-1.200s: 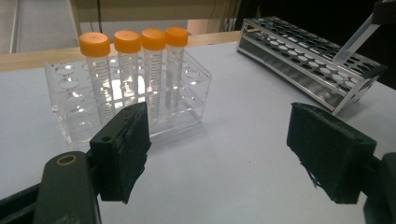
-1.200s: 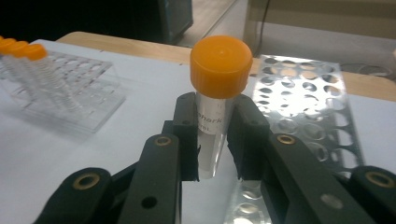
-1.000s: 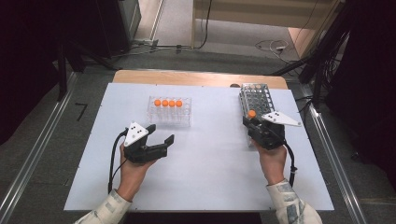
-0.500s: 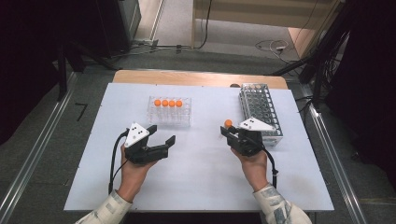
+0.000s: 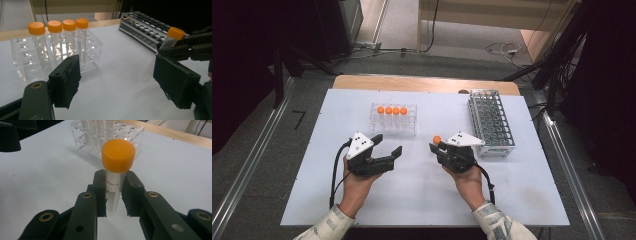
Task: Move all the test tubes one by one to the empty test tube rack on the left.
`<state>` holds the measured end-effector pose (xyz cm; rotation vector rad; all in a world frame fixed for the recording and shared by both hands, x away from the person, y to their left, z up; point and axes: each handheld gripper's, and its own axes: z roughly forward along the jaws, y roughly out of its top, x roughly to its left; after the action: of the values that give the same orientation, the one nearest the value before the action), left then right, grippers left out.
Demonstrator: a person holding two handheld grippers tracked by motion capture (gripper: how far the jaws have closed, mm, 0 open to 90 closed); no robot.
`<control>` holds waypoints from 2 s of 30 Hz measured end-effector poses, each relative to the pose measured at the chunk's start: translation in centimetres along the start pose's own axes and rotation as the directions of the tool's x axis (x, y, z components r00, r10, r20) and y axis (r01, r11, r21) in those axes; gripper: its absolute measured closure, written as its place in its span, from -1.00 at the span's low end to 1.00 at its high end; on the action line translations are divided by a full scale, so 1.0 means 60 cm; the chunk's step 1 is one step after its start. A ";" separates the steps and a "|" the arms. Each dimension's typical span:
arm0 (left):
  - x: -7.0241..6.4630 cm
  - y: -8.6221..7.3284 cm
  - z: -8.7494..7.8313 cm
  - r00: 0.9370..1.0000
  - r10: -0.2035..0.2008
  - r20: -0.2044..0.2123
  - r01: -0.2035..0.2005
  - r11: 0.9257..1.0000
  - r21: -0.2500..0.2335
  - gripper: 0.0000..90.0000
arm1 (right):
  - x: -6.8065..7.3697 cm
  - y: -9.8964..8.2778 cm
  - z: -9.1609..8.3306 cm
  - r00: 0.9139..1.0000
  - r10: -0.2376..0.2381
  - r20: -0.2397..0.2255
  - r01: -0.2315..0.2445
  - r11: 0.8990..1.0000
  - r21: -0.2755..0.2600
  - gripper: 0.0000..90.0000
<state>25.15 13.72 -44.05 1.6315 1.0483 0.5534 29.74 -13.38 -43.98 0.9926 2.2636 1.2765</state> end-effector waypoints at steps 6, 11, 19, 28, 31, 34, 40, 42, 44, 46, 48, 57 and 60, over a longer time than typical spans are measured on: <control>-0.004 0.001 0.000 1.000 0.001 0.010 -0.001 1.000 -0.001 -0.50 | 0.018 0.000 0.012 1.000 -0.018 -0.021 0.018 1.000 0.011 0.60; -0.009 0.003 -0.002 1.000 0.006 0.026 -0.006 1.000 -0.008 -0.48 | 0.036 0.000 0.022 0.998 -0.033 -0.044 0.034 0.999 0.019 0.60; -0.024 0.006 -0.002 0.995 0.028 0.091 -0.026 0.999 -0.031 -0.32 | 0.058 0.001 0.035 0.995 -0.062 -0.073 0.064 0.998 0.028 0.60; -0.038 0.006 0.002 0.985 0.073 0.157 -0.069 0.997 -0.031 -0.01 | 0.091 0.008 0.045 0.988 -0.097 -0.117 0.101 0.995 0.024 0.60; -0.040 0.006 0.003 0.983 0.088 0.162 -0.084 0.996 -0.030 0.09 | 0.097 0.010 0.048 0.986 -0.108 -0.126 0.111 0.994 0.022 0.60; -0.041 0.004 0.004 0.982 0.102 0.156 -0.099 0.995 -0.028 0.20 | 0.102 0.012 0.049 0.985 -0.110 -0.134 0.114 0.993 0.021 0.60; -0.042 0.003 0.005 0.981 0.120 0.150 -0.118 0.993 -0.023 0.38 | 0.109 0.013 0.048 0.983 -0.115 -0.143 0.118 0.993 0.018 0.60; -0.043 0.002 0.006 0.981 0.129 0.148 -0.128 0.992 -0.017 0.42 | 0.110 0.013 0.048 0.982 -0.118 -0.146 0.122 0.992 0.017 0.60; -0.044 0.001 0.008 0.980 0.129 0.150 -0.128 0.992 -0.015 0.43 | 0.111 0.014 0.048 0.982 -0.119 -0.146 0.123 0.992 0.017 0.60; -0.044 0.000 0.009 0.980 0.133 0.147 -0.133 0.991 -0.012 0.44 | 0.110 0.013 0.048 0.982 -0.118 -0.148 0.122 0.992 0.017 0.60; -0.044 0.000 0.009 0.981 0.135 0.139 -0.134 0.991 -0.013 0.51 | 0.111 0.013 0.048 0.982 -0.118 -0.148 0.122 0.992 0.018 0.60; -0.043 0.000 0.008 0.982 0.136 0.133 -0.136 0.991 -0.009 0.55 | 0.111 0.012 0.049 0.981 -0.115 -0.153 0.120 0.992 0.023 0.58; -0.040 0.002 0.006 0.983 0.131 0.133 -0.130 0.991 -0.010 0.56 | 0.111 0.012 0.048 0.980 -0.113 -0.163 0.119 0.993 0.025 0.29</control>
<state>24.26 11.46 -43.72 1.7204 0.8474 0.5233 27.20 -6.59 -44.67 0.7804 2.4334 1.3141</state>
